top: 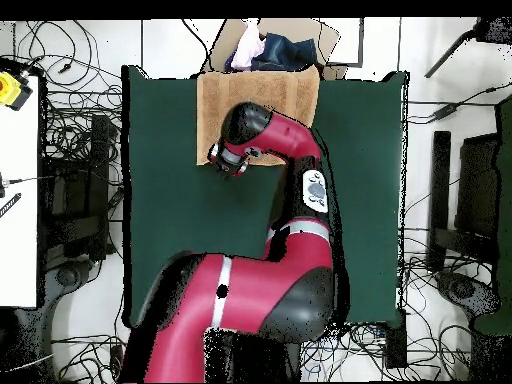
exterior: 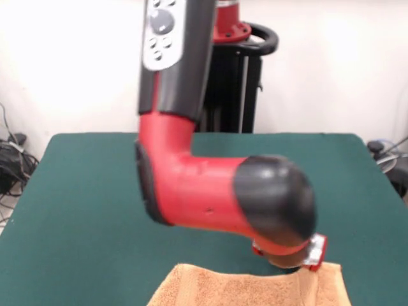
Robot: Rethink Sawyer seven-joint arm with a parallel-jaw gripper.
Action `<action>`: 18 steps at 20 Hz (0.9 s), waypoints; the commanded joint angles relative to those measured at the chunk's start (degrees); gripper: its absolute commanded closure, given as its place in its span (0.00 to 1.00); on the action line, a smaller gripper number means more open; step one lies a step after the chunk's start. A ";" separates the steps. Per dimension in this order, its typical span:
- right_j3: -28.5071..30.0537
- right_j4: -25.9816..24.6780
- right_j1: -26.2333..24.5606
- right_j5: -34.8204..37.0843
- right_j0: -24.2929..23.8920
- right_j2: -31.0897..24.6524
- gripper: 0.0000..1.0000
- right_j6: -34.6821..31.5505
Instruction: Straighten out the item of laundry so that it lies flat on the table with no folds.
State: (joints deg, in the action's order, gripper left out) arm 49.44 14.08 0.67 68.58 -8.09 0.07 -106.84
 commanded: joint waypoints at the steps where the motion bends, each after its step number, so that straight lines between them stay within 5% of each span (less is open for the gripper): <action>1: -5.30 -12.55 -7.11 -43.69 -0.60 10.25 1.00 -16.27; 14: -14.25 -9.06 -14.52 -31.80 -3.26 6.26 1.00 -12.98; 18: -11.96 -8.95 -13.24 -33.40 -3.33 6.11 1.00 -14.95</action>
State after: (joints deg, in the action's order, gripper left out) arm 41.25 12.23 -2.74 74.10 -4.88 4.08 -108.03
